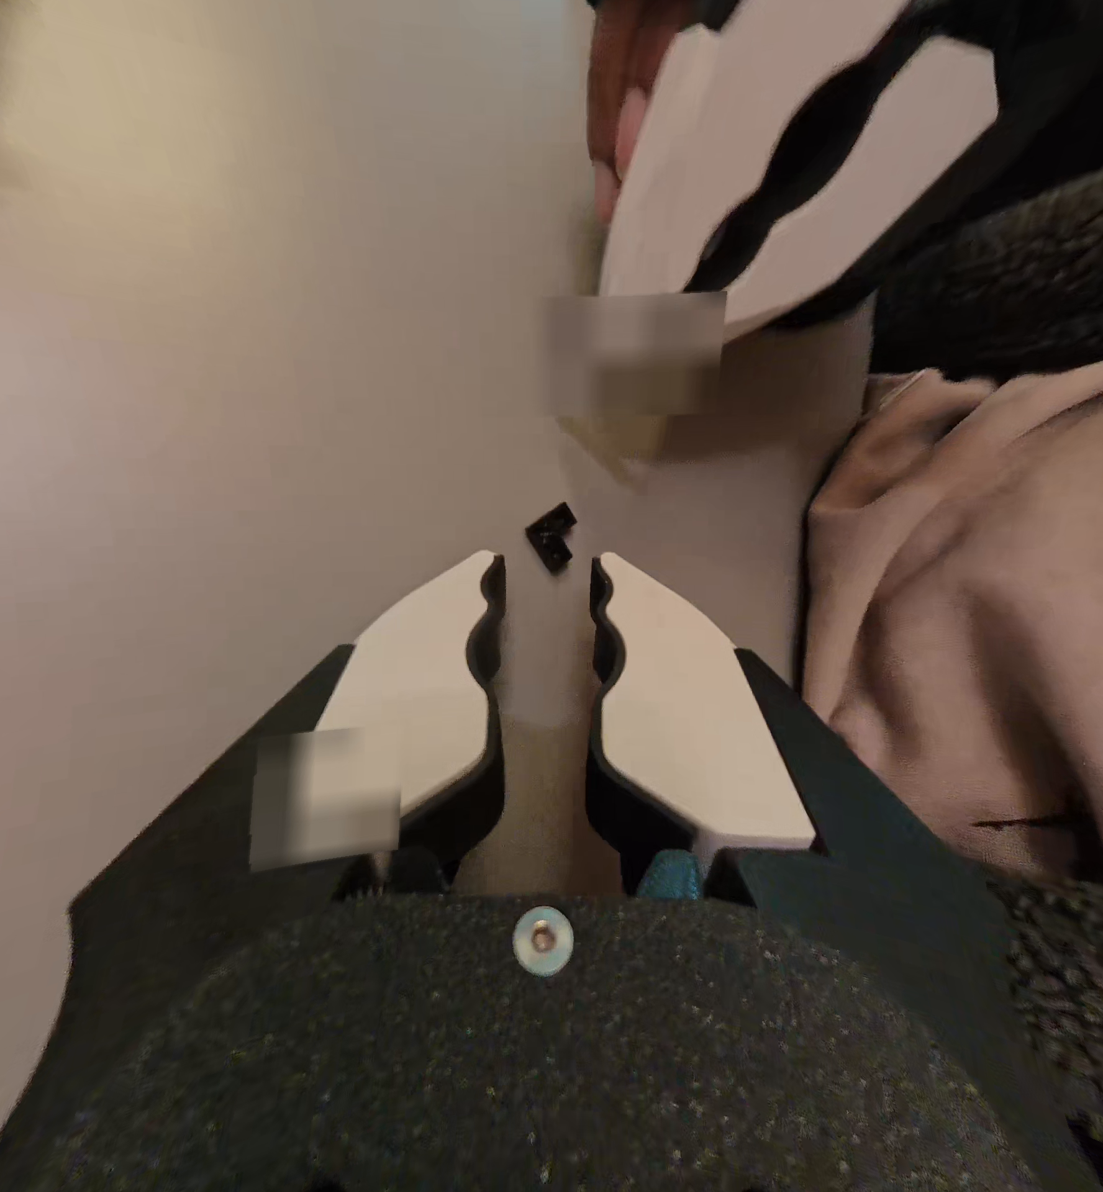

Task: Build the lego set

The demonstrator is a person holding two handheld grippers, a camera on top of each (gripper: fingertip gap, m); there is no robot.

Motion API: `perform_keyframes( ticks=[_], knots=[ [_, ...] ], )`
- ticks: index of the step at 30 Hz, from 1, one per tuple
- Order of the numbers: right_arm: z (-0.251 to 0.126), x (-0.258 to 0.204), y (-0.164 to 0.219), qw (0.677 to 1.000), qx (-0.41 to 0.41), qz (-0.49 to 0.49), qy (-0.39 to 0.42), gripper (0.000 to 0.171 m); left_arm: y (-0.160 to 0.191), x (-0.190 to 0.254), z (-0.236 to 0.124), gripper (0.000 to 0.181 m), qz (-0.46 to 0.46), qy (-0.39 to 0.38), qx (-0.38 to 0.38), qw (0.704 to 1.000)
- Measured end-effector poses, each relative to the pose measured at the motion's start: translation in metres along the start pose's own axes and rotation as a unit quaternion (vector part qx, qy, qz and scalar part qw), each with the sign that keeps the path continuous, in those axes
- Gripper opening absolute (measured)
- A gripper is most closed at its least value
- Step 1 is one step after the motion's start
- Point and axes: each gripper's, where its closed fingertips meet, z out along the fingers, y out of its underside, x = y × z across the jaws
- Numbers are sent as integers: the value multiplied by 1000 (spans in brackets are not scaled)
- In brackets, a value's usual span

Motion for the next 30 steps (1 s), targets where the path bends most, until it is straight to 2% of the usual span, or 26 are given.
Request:
perform_keyframes(
  ticks=[4,11,16,21,26,30],
  knots=[
    [1,0,0,1000,-3,0,0,4,6,-4,0,24,66,-54,-16,996],
    [2,-2,1,1000,-17,3,5,4,4,0,9,20,81,-76,-29,993],
    [2,-2,7,999,-38,24,2,4,3,15,13,20,52,-42,-19,998],
    [1,-3,5,998,-35,48,-19,4,-2,14,2,20,63,-50,13,997],
    [3,-21,-15,991,14,74,-108,4,-26,25,-13,22,152,-41,93,983],
    [2,-35,-30,976,42,84,-198,4,-36,47,-18,21,255,-14,101,962]
  ],
)
